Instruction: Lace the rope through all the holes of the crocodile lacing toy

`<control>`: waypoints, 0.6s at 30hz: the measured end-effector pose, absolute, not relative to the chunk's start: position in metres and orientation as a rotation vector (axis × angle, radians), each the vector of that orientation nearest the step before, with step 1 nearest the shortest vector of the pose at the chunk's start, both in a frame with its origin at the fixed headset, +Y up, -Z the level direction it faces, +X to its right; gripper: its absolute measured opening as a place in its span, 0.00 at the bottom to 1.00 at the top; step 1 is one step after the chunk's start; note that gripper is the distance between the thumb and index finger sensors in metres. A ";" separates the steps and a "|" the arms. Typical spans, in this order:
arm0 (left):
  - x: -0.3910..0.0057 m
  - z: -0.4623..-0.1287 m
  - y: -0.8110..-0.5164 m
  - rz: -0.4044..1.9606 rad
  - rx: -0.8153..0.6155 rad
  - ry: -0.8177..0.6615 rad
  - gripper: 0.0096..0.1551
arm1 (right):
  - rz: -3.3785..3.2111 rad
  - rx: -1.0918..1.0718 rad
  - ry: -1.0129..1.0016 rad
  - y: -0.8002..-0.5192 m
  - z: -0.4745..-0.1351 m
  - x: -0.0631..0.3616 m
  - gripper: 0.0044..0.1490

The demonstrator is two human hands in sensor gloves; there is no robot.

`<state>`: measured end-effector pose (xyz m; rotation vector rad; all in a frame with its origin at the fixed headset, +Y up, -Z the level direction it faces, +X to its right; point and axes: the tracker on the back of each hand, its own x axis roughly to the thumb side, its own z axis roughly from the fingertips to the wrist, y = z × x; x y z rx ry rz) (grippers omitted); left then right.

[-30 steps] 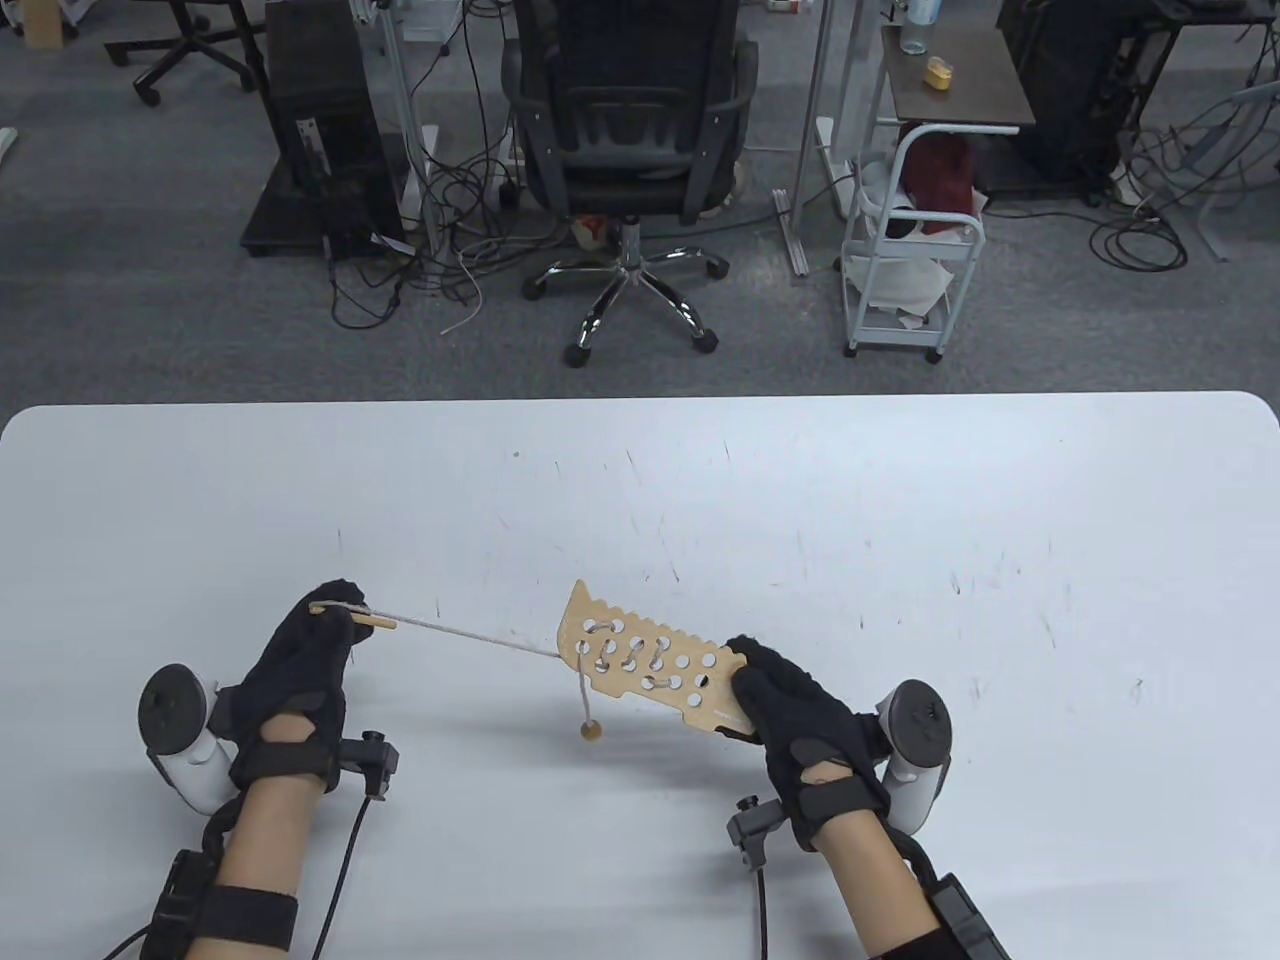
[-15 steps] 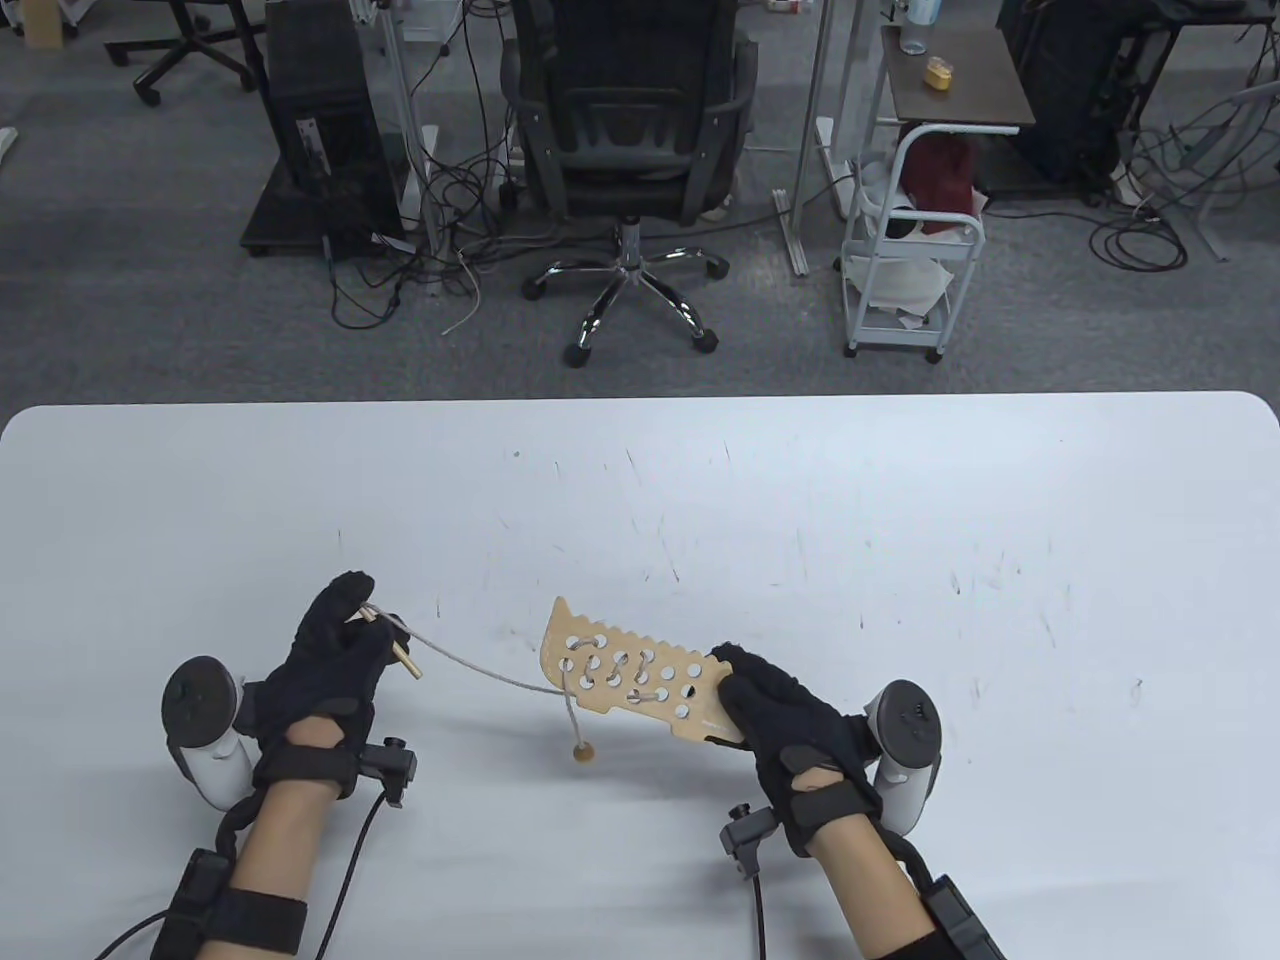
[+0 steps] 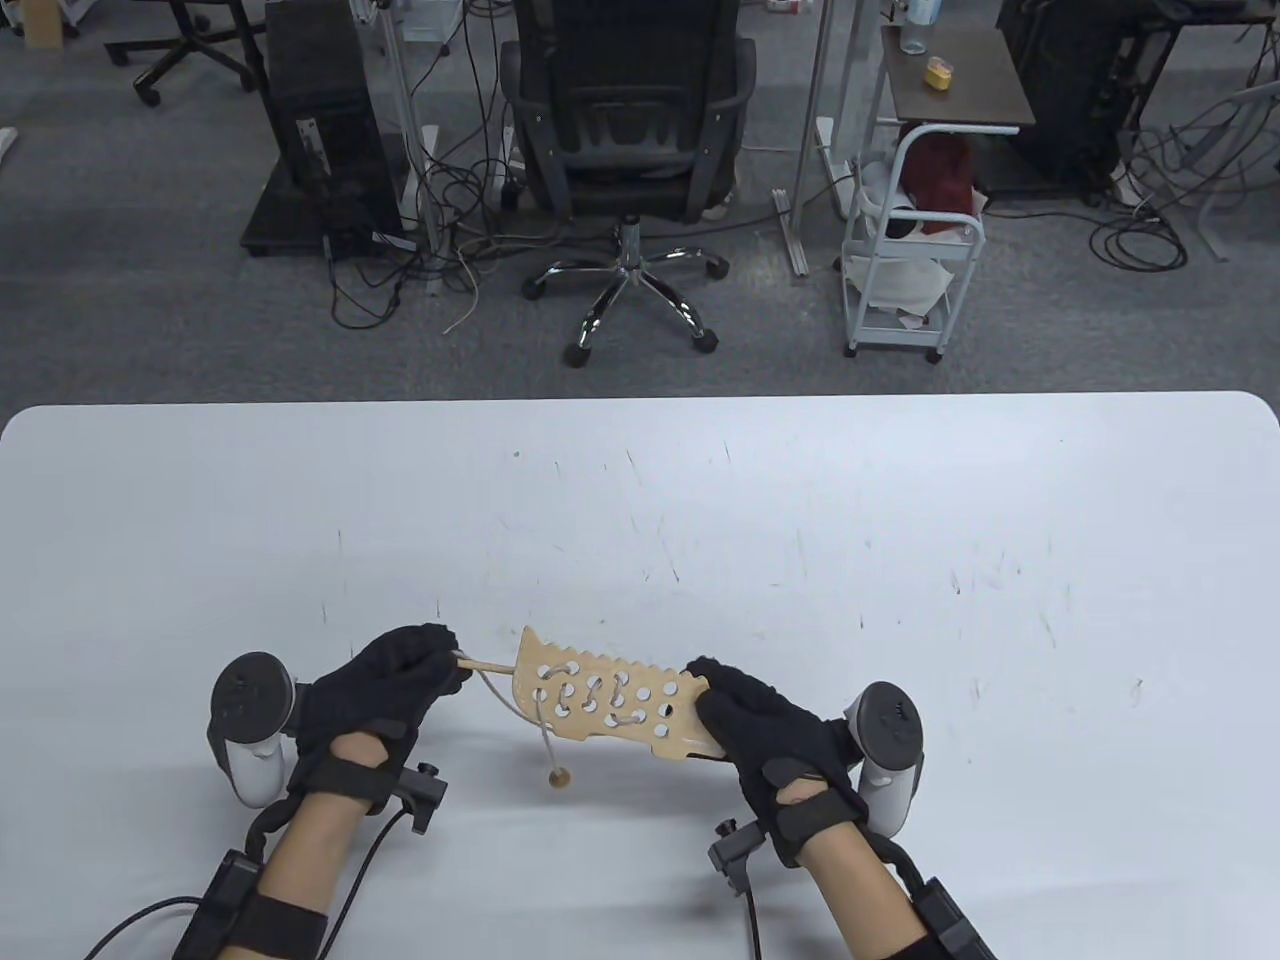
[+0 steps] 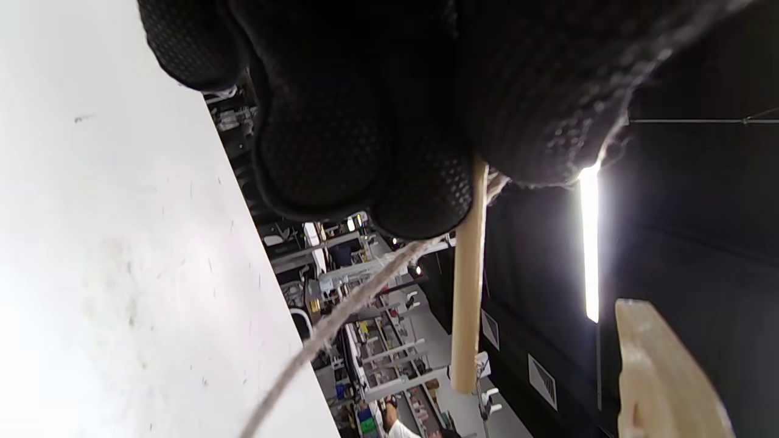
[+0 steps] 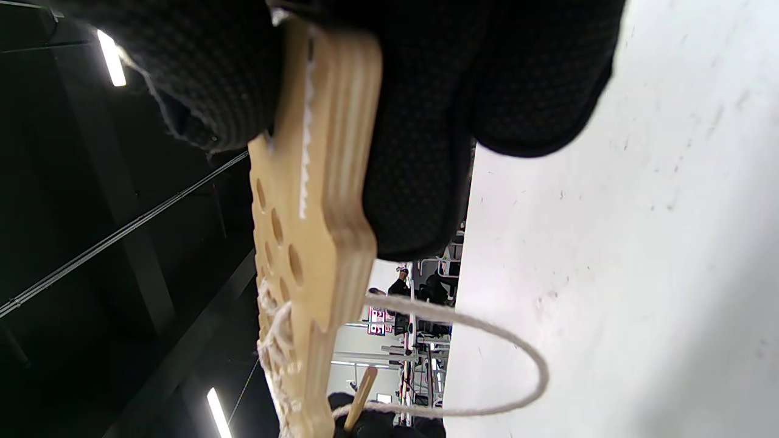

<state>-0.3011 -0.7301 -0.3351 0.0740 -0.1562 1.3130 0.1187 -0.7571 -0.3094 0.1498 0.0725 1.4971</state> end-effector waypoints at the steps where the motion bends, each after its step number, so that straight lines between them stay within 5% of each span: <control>1: -0.299 -0.335 -0.731 1.324 0.057 -0.165 0.22 | 1.497 0.156 0.075 -0.757 -0.309 0.118 0.30; 18: -0.246 -0.328 -0.742 1.455 -0.261 -0.332 0.22 | 1.468 0.226 0.119 -0.753 -0.303 0.101 0.30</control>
